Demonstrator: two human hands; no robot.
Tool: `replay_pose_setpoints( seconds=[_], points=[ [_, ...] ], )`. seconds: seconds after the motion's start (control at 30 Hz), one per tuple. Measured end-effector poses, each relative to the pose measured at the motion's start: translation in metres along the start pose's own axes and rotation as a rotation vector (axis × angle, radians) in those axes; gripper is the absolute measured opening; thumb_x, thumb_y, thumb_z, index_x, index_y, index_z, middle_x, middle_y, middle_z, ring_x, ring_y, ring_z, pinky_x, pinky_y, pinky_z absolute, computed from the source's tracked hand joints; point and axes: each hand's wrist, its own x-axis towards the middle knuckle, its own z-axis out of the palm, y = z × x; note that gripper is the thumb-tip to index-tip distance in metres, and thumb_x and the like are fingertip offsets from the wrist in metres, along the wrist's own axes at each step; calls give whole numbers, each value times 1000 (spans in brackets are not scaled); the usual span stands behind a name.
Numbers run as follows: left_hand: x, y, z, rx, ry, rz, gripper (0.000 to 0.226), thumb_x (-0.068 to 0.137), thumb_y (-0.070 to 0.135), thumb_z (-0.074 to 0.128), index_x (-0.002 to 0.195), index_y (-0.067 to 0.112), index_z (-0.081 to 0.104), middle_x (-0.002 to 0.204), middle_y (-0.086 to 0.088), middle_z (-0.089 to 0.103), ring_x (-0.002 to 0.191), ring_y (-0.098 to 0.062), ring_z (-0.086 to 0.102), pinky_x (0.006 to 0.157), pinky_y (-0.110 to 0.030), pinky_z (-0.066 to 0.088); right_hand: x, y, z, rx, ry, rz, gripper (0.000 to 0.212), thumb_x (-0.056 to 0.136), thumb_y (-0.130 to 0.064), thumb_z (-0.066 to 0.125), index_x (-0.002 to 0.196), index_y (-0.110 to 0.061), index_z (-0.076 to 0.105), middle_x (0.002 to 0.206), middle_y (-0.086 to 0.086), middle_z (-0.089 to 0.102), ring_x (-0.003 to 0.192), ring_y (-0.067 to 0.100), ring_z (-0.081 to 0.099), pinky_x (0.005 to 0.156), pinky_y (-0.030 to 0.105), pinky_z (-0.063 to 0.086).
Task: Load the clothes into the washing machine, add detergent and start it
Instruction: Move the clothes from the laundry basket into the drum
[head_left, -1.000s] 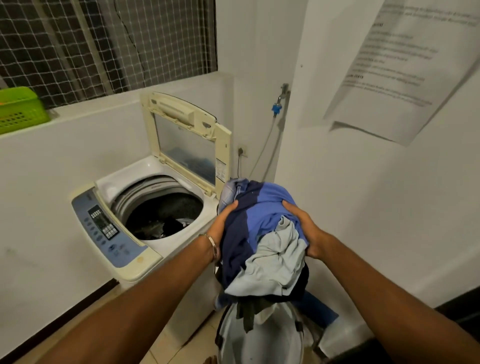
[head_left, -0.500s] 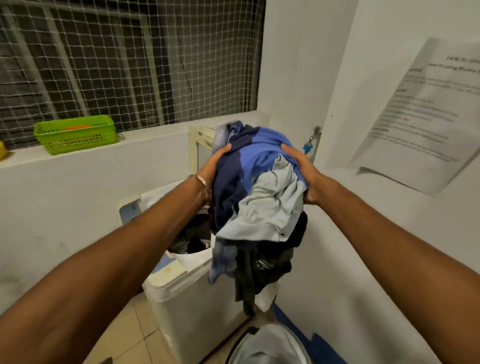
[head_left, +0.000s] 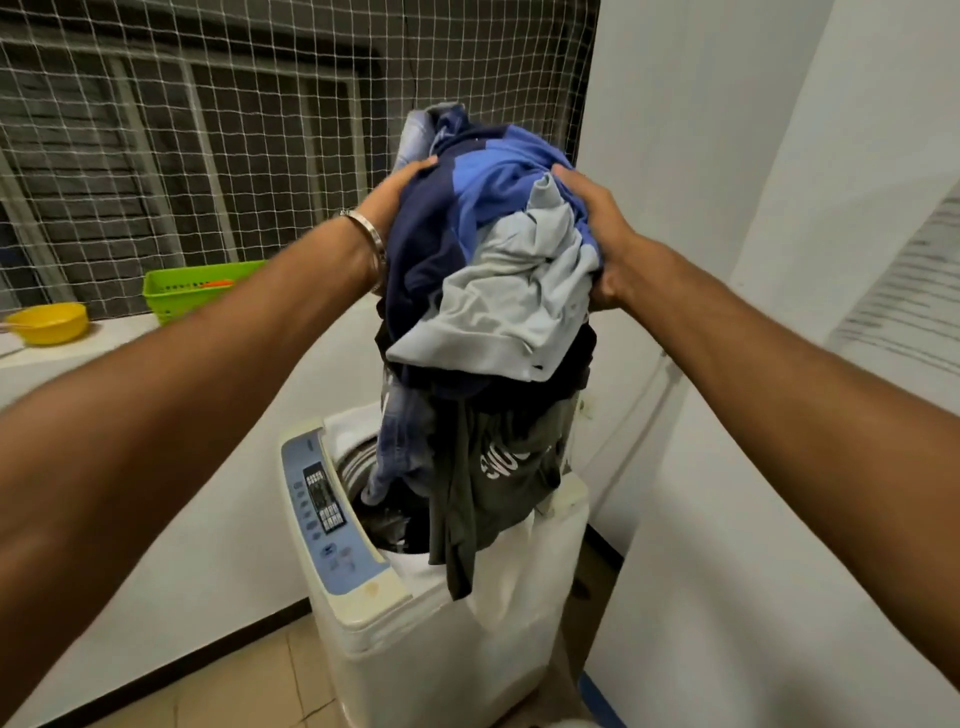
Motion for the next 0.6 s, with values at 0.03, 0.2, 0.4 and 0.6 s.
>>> replay_pose_setpoints(
  seconds=[0.03,0.2,0.4,0.6],
  points=[
    [9,8,-8,9,2,23,30,100,29,41,103,11,65,86,-7,75,82,-19,71,79,-29,55,7,-7,7,-3,-9,-11,70,77,-69,55,119,-15,70,106,11,73,94,31,70,84,41,56],
    [48,43,-52,14,16,119,33,102,25,37,96,11,67,80,-5,76,77,-16,72,83,-27,55,52,-31,41,-38,-19,-48,71,77,-69,55,118,-14,71,111,12,73,98,31,69,88,43,55],
    [93,39,-107,18,14,150,48,102,21,38,80,19,81,86,-6,75,89,-21,67,96,-34,48,120,-25,67,-39,7,-37,70,76,-69,56,117,-14,72,113,12,73,103,32,68,93,46,53],
    [129,-2,-168,66,24,-49,31,100,34,41,107,14,64,89,-5,76,82,-17,72,82,-29,53,186,13,76,-16,27,-6,69,78,-66,57,121,-14,70,120,14,69,109,34,65,101,50,48]
  ],
)
